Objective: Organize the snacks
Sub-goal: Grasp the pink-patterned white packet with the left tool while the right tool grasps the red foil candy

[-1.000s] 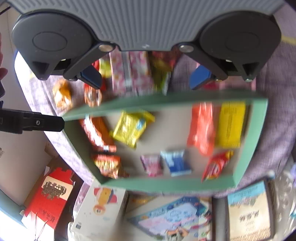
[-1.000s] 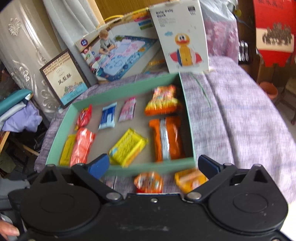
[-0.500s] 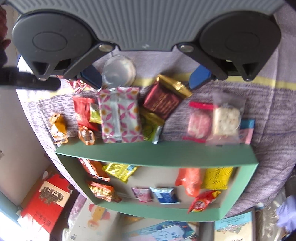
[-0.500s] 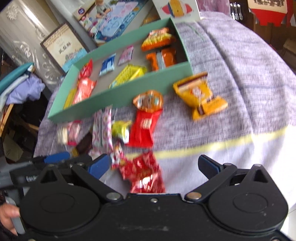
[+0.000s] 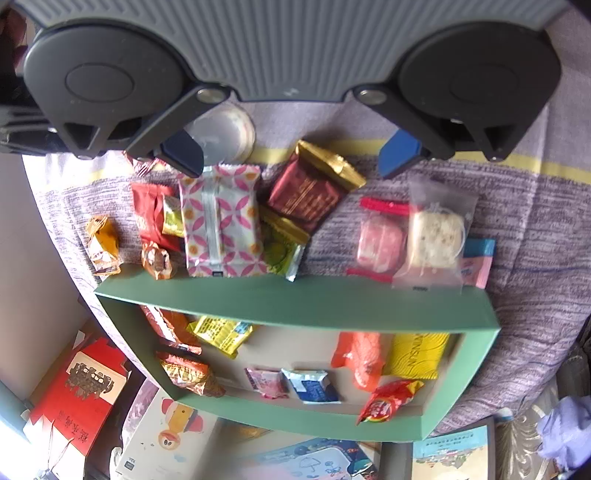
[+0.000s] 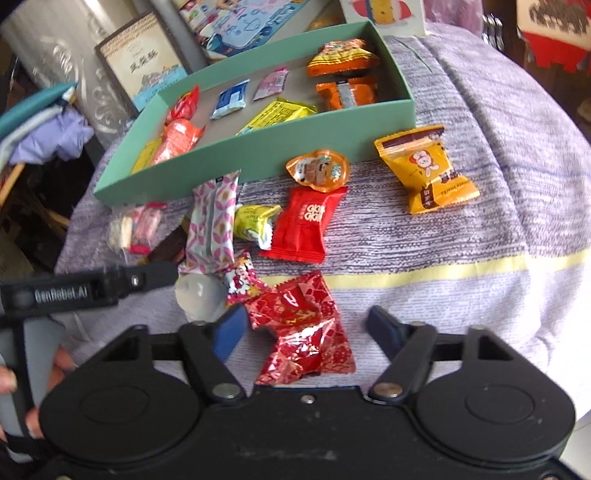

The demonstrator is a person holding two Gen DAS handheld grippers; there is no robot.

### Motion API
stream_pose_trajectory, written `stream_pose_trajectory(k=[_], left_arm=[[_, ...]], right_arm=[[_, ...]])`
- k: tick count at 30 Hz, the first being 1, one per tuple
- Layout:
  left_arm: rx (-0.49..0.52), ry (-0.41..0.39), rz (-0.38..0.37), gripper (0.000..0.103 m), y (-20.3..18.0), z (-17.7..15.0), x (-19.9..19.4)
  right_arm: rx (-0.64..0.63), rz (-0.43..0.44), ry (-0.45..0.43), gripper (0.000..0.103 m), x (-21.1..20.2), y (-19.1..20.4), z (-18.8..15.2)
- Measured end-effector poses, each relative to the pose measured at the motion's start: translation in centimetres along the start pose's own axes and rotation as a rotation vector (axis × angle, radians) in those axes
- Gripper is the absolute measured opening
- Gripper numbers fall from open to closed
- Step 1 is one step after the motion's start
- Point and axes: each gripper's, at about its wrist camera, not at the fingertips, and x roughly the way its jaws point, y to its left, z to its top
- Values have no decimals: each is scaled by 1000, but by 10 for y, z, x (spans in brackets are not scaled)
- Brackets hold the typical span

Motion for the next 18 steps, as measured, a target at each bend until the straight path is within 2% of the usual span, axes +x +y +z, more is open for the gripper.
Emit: stream_pose_trajectory(k=[5,8,13,14,15,16,17,18], left_arm=[[34,-13,-7,103,-12,11,2],[65,-21,-11,103,-23,18,6],[130,-15,-6,102,-46,27,23],[139,-18,-9,95,-49,28,26],[150,-20,-18,82,-52,28,28],[165,-14,-30,73,-55,29,32],[178,-3,-41,55,-58,29,34],[191,3,-53,51,-60,28,36]], right_arm=[[-64,-31,-25,48,-2,4,-2],[-19,-84,-57,48,-5,-16,0],[30,-74,-75,48,-11,-37,-4],[25,-77,-78,48,-12,-37,-5],[20,-79,-81,49,-12,-35,-7],[16,-78,-82,49,-12,-36,-7],[12,-77,-82,49,-12,-35,-7],[9,-73,-84,49,-11,-36,-7]])
